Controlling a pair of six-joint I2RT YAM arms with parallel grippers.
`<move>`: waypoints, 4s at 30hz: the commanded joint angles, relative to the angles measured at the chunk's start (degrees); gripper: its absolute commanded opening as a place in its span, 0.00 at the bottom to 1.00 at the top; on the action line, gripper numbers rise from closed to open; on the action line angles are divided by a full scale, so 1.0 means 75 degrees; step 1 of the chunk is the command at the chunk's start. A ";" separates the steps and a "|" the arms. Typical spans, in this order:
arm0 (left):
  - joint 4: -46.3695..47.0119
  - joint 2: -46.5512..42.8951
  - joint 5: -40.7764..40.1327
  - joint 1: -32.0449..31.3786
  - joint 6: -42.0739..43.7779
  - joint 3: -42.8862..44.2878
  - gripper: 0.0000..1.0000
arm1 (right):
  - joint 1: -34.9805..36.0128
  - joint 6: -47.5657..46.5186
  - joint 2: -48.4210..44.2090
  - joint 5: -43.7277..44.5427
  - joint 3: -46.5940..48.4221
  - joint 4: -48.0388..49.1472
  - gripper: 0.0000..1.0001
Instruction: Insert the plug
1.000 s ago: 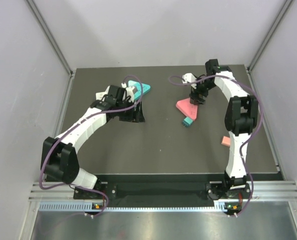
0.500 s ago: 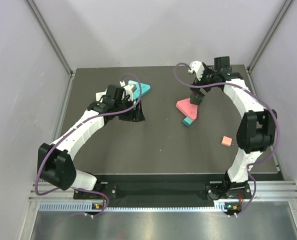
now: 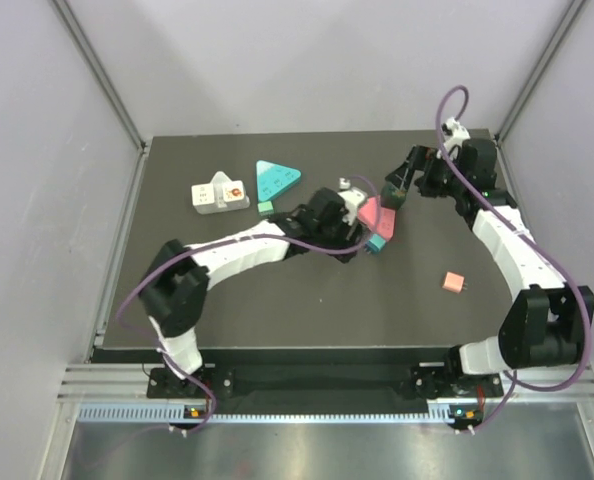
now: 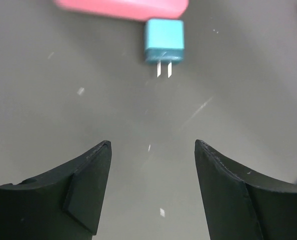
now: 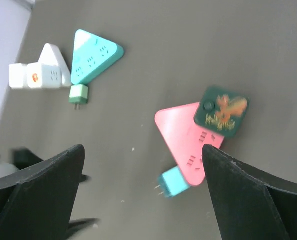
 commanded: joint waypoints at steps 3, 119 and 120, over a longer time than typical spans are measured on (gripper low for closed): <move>0.1245 0.1400 -0.0845 -0.0655 0.1194 0.0812 0.73 | -0.0338 0.1876 -0.0997 -0.0073 -0.1232 0.0420 1.00; 0.0150 -0.3990 -0.1289 -0.1664 0.1078 -0.2423 0.99 | 0.1197 0.0693 -0.1117 0.0741 -0.1961 -0.0599 0.00; -0.0122 -0.3942 -0.1743 -0.1663 0.1020 -0.2259 0.99 | 0.1186 0.0623 -0.1023 0.1015 -0.1879 -0.0599 0.00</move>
